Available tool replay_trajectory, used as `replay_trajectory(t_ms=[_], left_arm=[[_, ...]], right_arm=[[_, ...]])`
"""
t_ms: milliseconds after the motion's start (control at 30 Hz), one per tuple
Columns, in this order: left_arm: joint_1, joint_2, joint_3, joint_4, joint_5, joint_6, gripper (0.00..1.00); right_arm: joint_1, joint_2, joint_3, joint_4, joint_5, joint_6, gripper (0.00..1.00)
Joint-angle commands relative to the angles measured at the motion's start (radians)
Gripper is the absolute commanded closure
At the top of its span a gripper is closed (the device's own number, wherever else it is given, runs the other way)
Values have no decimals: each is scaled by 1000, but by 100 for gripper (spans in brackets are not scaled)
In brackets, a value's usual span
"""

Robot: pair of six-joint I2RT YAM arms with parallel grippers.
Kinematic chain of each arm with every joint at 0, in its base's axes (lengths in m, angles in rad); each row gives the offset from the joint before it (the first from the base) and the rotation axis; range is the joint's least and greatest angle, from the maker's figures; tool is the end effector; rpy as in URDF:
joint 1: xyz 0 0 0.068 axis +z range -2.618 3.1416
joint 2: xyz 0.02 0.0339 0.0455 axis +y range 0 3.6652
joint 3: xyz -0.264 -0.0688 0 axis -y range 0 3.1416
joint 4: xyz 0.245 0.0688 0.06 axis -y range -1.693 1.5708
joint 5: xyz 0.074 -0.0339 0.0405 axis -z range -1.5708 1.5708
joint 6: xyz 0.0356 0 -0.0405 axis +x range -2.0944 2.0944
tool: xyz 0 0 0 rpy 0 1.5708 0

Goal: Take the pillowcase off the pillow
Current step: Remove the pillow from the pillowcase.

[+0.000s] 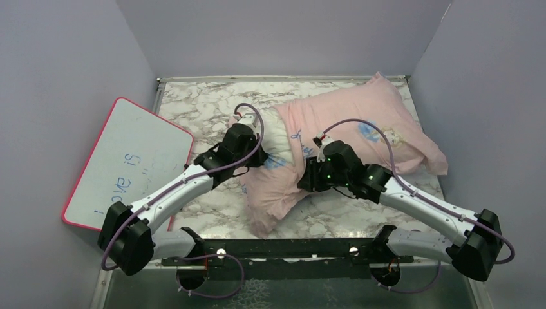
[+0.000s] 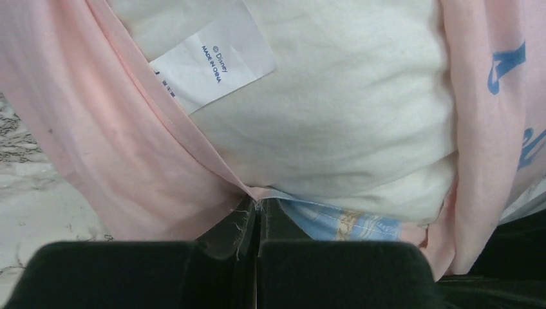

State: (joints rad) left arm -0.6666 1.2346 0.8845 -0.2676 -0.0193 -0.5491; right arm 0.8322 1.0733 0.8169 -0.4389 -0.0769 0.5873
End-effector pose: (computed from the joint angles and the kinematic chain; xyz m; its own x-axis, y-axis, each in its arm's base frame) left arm 0.2150 -0.1682 0.2716 -0.7045 -0.1097 -0.7012 0.2792 0.8655 -0.4159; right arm 0.1530 0.1721 0.2713 -0.7895 -0.0465 -0.6119 -0.4078 0.7849 0.4665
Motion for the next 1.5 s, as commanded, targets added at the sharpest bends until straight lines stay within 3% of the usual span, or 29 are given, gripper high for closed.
replay_trajectory(t_ms=[0, 300, 500, 633, 800, 1033, 1167, 1467], left_arm=[[4, -62, -52, 8, -8, 14, 100], [5, -286, -218, -28, 8, -74, 100], [4, -330, -243, -42, 19, -107, 98], [4, -351, -251, -52, 18, -143, 55], [4, -387, -253, -81, 71, -255, 33], [2, -463, -299, -86, 163, -465, 28], [1, -488, -314, -4, 155, -545, 26], [-4, -282, -165, 109, 114, -563, 25]], right_arm=[[7, 52, 64, -40, -8, -40, 57], [7, 127, 138, -87, -39, -108, 53], [7, 99, 145, -92, -27, -129, 87], [6, 92, 139, -93, 8, -127, 92], [6, 80, 94, -43, 20, -103, 92], [6, 78, 72, 3, 12, -88, 92], [7, 80, 66, 7, -4, -96, 92], [7, 58, 35, 19, -38, -82, 92]])
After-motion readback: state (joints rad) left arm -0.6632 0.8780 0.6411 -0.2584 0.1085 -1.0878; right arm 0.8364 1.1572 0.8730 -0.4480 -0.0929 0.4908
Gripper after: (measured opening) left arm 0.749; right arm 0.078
